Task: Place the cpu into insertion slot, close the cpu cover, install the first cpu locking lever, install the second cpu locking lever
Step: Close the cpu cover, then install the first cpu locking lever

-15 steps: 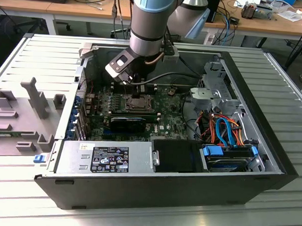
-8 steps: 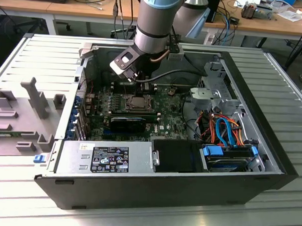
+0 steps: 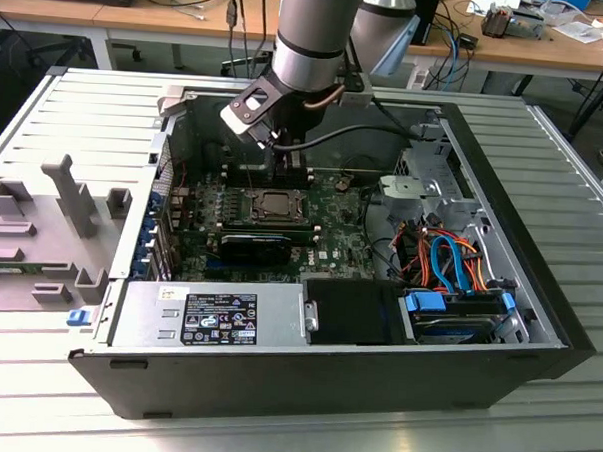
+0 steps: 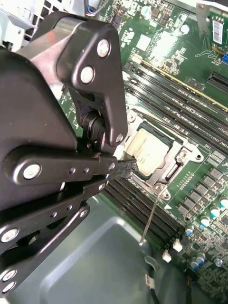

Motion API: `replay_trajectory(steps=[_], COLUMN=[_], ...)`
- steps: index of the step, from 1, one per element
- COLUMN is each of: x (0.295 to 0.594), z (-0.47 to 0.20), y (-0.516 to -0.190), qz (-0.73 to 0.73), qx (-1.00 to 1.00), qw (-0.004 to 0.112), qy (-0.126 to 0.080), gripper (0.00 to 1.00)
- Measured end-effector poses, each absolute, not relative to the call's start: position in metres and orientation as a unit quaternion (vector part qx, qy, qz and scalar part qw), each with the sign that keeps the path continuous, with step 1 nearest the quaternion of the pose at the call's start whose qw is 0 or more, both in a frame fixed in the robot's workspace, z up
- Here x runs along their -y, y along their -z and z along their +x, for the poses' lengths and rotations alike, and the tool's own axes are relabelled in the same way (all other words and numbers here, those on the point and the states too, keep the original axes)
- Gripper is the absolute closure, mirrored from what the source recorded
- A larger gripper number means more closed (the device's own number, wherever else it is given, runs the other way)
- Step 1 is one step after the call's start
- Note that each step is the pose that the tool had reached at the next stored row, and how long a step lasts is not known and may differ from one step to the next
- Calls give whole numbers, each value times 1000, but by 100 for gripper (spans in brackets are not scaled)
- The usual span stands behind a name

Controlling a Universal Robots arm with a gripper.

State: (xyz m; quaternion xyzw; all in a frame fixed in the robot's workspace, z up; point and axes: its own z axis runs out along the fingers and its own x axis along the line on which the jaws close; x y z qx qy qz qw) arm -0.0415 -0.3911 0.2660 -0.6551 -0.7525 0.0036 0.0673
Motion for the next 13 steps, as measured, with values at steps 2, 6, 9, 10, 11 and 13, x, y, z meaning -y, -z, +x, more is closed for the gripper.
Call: replay_trajectory(steps=[2, 6, 9, 10, 11, 13], x=[391, 391, 391, 391, 391, 391], z=[-41, -41, -41, -41, -41, -41], y=[-270, -271, -271, -271, -271, -271], qz=[-655, -655, -655, -655, -655, -655], qx=[753, 753, 753, 753, 753, 753], qw=[68, 68, 68, 68, 68, 68], qy=[-3, -3, -3, -3, -3, -3], gripper=[89, 89, 89, 89, 89, 89])
